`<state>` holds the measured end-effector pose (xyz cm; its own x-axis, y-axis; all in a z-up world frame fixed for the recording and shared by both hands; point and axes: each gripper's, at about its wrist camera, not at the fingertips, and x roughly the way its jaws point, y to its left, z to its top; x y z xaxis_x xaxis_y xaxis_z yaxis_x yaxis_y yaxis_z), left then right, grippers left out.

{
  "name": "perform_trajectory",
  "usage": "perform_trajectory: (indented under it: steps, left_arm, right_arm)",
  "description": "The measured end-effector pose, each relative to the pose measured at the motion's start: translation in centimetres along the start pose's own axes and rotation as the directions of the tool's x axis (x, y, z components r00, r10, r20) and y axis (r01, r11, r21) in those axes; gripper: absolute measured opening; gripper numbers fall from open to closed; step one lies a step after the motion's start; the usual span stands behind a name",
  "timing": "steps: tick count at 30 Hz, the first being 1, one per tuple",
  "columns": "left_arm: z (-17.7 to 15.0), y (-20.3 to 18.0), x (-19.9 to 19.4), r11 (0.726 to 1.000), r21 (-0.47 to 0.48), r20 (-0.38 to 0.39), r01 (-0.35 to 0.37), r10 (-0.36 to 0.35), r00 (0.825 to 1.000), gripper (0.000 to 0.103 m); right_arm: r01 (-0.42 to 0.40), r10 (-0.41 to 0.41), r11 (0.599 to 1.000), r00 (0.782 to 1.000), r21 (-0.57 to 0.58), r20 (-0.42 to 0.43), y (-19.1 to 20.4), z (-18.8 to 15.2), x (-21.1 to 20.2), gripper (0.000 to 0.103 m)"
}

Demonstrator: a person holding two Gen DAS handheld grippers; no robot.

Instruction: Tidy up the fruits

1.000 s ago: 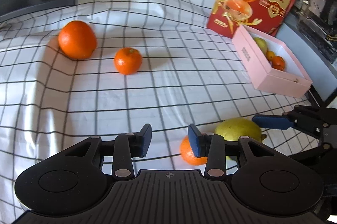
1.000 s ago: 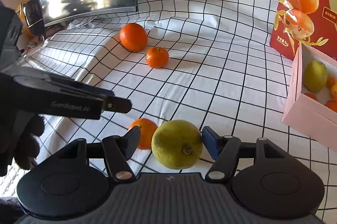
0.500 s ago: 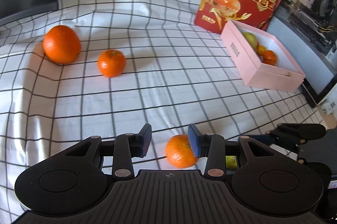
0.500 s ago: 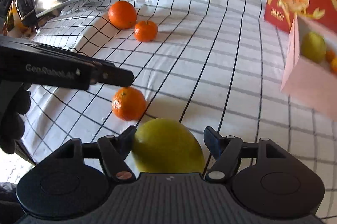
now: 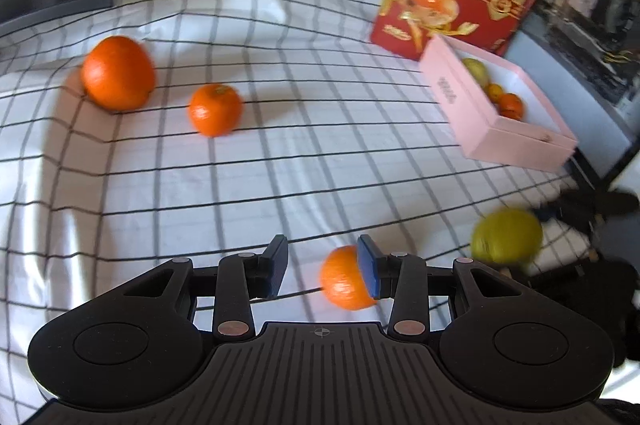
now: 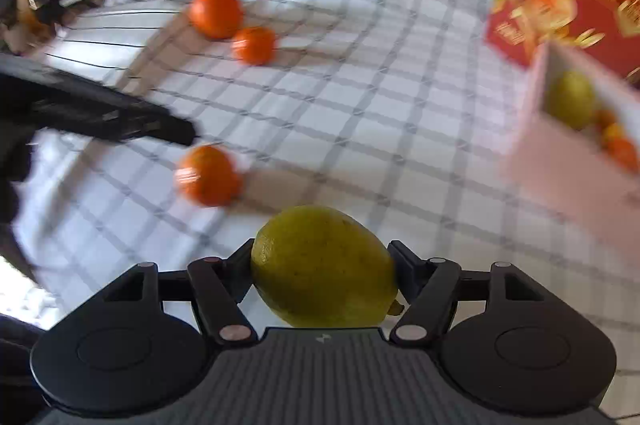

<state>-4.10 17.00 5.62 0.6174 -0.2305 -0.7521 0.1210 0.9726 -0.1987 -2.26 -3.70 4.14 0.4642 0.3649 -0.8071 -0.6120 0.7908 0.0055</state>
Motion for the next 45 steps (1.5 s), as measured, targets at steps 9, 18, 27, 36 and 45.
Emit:
perform_trajectory:
  steps: [9,18,27,36,45]
  left_arm:
    - [0.5,-2.0,0.8,0.999,0.042,-0.012,0.034,-0.033,0.999,0.042]
    - [0.5,-0.6,1.1,1.0,0.001,-0.027,-0.004,0.004,1.0,0.042]
    - [0.5,-1.1,1.5,1.0,0.006,-0.035,-0.006,0.006,0.999,0.042]
    - [-0.1,-2.2,2.0,0.999,0.053,-0.038,-0.002,0.004,0.999,0.046]
    - [-0.7,-3.5,3.4,0.995,0.095,-0.106,0.038,-0.028,0.994,0.052]
  right_arm:
    - [0.17,-0.169,0.984,0.985,-0.046,0.025,-2.8,0.5,2.1,0.069]
    - [0.06,-0.063,0.99,0.998,0.126,0.026,-5.5,-1.5,0.9,0.075]
    - [-0.08,0.054,0.912,0.996,0.401,0.076,-8.7,-3.2,-1.8,0.076]
    - [-0.094,0.07,0.887,0.995,0.453,0.07,-8.5,-5.1,-2.9,0.081]
    - [0.066,-0.081,0.955,0.996,0.291,0.039,-4.5,-4.7,-1.1,0.086]
